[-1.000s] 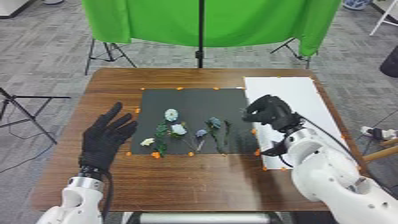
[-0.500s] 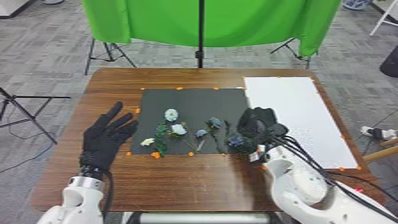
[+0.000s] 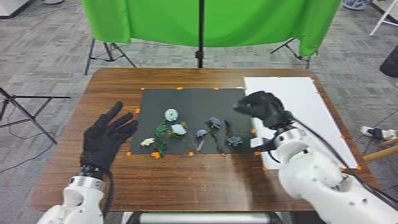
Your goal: Arrange flowers
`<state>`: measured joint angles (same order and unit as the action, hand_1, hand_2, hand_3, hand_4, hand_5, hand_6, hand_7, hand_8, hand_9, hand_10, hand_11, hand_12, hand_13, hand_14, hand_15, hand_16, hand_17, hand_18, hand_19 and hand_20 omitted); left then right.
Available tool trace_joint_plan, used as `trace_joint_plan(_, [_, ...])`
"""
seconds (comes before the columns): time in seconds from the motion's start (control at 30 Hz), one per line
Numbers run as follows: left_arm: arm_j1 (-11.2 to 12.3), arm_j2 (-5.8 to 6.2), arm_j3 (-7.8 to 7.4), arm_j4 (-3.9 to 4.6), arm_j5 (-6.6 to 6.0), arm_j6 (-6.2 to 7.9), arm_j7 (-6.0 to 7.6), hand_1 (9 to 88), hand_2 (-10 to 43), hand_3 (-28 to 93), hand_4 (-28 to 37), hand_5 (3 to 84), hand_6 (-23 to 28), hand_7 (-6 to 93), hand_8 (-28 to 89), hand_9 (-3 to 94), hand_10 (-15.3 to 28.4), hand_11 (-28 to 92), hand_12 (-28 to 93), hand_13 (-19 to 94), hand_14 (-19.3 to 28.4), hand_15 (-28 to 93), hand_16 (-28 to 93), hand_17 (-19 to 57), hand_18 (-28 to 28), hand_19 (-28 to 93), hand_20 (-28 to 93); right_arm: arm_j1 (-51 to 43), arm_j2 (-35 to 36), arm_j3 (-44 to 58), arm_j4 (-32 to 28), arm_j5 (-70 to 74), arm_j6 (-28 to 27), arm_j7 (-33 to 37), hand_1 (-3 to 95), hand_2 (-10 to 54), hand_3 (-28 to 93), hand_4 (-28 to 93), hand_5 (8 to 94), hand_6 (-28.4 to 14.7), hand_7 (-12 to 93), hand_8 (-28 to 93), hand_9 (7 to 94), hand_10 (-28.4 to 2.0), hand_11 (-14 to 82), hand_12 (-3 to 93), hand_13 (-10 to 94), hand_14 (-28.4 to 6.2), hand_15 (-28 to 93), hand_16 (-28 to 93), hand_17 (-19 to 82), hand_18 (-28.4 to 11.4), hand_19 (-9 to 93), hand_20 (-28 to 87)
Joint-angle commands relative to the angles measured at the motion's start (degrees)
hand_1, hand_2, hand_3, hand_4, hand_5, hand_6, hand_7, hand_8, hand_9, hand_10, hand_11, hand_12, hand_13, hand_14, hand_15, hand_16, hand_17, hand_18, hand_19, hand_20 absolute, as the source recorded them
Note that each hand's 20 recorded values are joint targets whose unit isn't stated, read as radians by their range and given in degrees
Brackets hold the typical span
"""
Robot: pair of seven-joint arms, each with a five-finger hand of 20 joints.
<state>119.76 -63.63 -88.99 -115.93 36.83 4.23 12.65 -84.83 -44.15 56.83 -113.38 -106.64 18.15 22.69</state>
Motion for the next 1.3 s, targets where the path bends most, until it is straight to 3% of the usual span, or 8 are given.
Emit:
trace_joint_plan(0.03, [-1.4, -0.58, 0.78, 1.45, 0.36, -1.07, 0.02, 20.2, 8.0, 76, -28.3, 36.1, 4.5, 10.1, -10, 34.0, 18.0, 19, 10, 23, 27.7, 47, -8, -7.2, 28.4, 47, 32, -5.5, -8.7, 16.1, 1.7, 49.4, -11.4, -9.3, 17.7, 7.4, 76, -28, 54.1, 1.7, 12, -13, 56.0, -15.7, 15.8, 13.0, 41, -18.5, 44, 9, 8, -25.0, 55, 34])
trace_joint_plan(0.23, [-1.5, -0.89, 0.91, 1.77, 0.3, -1.26, -0.1, 19.6, 7.9, 76, -28.3, 36.2, 3.9, 9.6, -10, 33.9, 17.7, 18, 9, 23, 27.2, 45, -8, -8.1, 28.4, 46, 27, -10.5, -12.9, 19.8, 1.9, 56.5, -9.7, -12.4, 16.4, 9.9, 76, -28, 51.1, 3.0, 12, -13, 53.9, -15.5, 12.5, 12.7, 40, -19.5, 38, 12, 6, -24.9, 54, 29])
trace_joint_plan(0.57, [-0.7, -0.14, 0.85, 1.5, -0.24, 0.25, 2.28, 19.1, 7.8, 76, -28.3, 34.9, 2.3, 10.2, -11, 32.8, 16.8, 17, 9, 23, 26.8, 43, -7, -8.7, 28.4, 48, 23, -14.2, -15.8, 22.9, 1.8, 57.8, -9.8, -15.3, 14.7, 11.2, 76, -28, 46.2, 4.6, 11, -12, 52.5, -15.5, 10.9, 12.8, 39, -19.9, 36, 13, 4, -25.7, 53, 27])
trace_joint_plan(0.7, [-0.7, -0.59, 0.52, 1.29, 1.83, 0.24, 1.17, 18.9, 7.8, 76, -28.3, 34.3, 1.9, 10.6, -11, 32.4, 16.6, 17, 9, 23, 26.7, 43, -7, -8.7, 28.4, 48, 22, -15.6, -16.5, 24.1, 1.4, 57.1, -10.0, -15.7, 14.3, 11.2, 76, -28, 44.4, 5.1, 10, -12, 51.8, -15.3, 10.3, 12.8, 38, -20.1, 35, 13, 4, -25.7, 53, 27])
trace_joint_plan(0.77, [-0.5, -0.81, 0.39, 1.3, 1.39, -0.02, 0.99, 18.9, 7.8, 76, -28.3, 34.1, 1.8, 10.8, -11, 32.4, 16.5, 17, 9, 23, 26.7, 43, -7, -8.8, 28.4, 49, 21, -16.2, -16.9, 24.6, 1.3, 56.0, -10.6, -15.1, 14.3, 11.1, 76, -28, 43.7, 5.3, 11, -12, 51.8, -15.3, 10.2, 12.9, 39, -20.2, 35, 13, 4, -25.6, 55, 27])
trace_joint_plan(0.9, [0.3, -1.4, -0.13, 1.1, 1.69, -0.15, 0.21, 18.9, 7.7, 76, -28.3, 34.1, 1.8, 10.9, -11, 32.8, 16.9, 17, 10, 24, 27.0, 45, -6, -8.6, 28.4, 50, 21, -17.4, -17.3, 25.5, 1.4, 56.6, -11.2, -15.4, 14.1, 11.0, 76, -28, 44.9, 5.0, 11, -12, 52.8, -15.7, 11.6, 13.5, 40, -20.1, 38, 14, 5, -25.7, 57, 29])
trace_joint_plan(0.93, [0.3, -1.78, -0.31, 1.16, 1.91, -0.33, -0.53, 18.9, 7.7, 76, -28.3, 34.1, 1.8, 11.0, -11, 32.9, 16.9, 18, 10, 24, 27.0, 45, -6, -8.5, 28.4, 50, 21, -18.1, -17.4, 25.9, 1.2, 56.6, -11.1, -15.3, 14.2, 11.0, 76, -28, 45.9, 4.8, 11, -12, 53.0, -15.7, 11.7, 13.5, 40, -20.0, 38, 14, 5, -25.6, 57, 29])
trace_joint_plan(1.3, [1.1, -2.38, -1.38, 0.56, 2.24, -0.87, -1.16, 18.9, 7.7, 76, -28.3, 36.1, 3.5, 11.4, -11, 33.5, 17.5, 19, 10, 23, 27.2, 45, -7, -8.5, 28.4, 51, 20, -19.1, -16.9, 27.1, 0.9, 57.1, -11.1, -15.0, 14.4, 10.8, 76, -28, 47.5, 4.9, 12, -12, 53.1, -15.3, 11.5, 13.3, 40, -19.8, 38, 14, 5, -25.6, 56, 30])
